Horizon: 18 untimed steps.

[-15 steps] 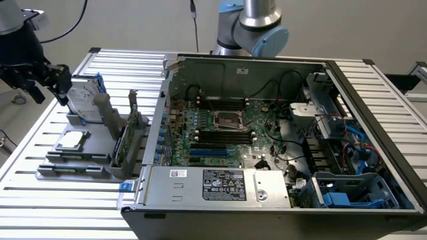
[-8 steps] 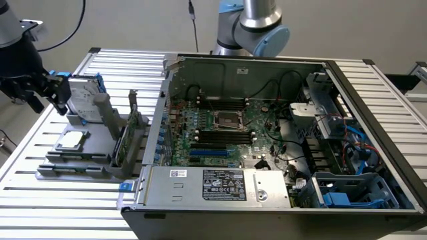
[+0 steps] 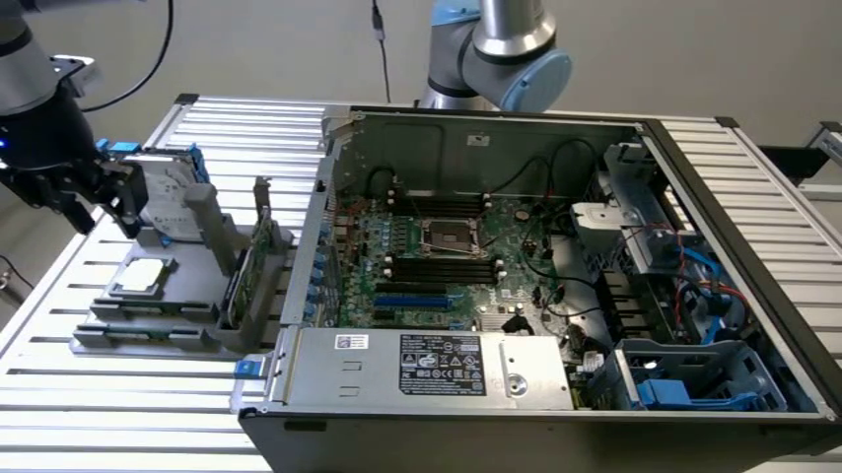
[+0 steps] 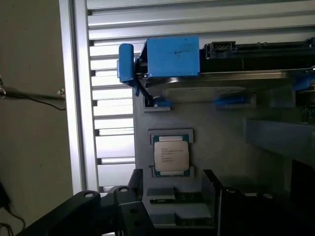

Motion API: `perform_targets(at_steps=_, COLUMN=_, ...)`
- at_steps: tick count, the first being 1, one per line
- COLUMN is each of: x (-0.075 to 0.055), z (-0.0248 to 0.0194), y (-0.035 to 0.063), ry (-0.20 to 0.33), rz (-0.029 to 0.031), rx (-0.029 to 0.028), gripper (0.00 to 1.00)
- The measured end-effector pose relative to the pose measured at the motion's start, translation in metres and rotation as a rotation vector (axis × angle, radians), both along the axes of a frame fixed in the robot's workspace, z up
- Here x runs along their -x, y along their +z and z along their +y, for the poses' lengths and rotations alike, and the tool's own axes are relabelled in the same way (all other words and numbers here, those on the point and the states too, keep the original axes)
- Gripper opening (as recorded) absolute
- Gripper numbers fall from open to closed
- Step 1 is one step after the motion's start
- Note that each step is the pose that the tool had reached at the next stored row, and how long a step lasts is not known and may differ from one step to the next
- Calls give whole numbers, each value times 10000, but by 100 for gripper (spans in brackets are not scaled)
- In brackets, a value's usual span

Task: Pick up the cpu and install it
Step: 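Pick up the cpu and move it towards the insertion slot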

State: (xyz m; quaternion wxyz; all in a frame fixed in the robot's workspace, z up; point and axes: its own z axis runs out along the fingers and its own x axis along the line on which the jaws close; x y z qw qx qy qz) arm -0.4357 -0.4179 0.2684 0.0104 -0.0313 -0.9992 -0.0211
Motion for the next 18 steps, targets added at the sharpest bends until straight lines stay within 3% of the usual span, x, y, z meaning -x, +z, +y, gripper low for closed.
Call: perform_targets(at_steps=18, x=-25, z=-3, y=-328, ry=112, rz=-1, rx=0, gripper=60)
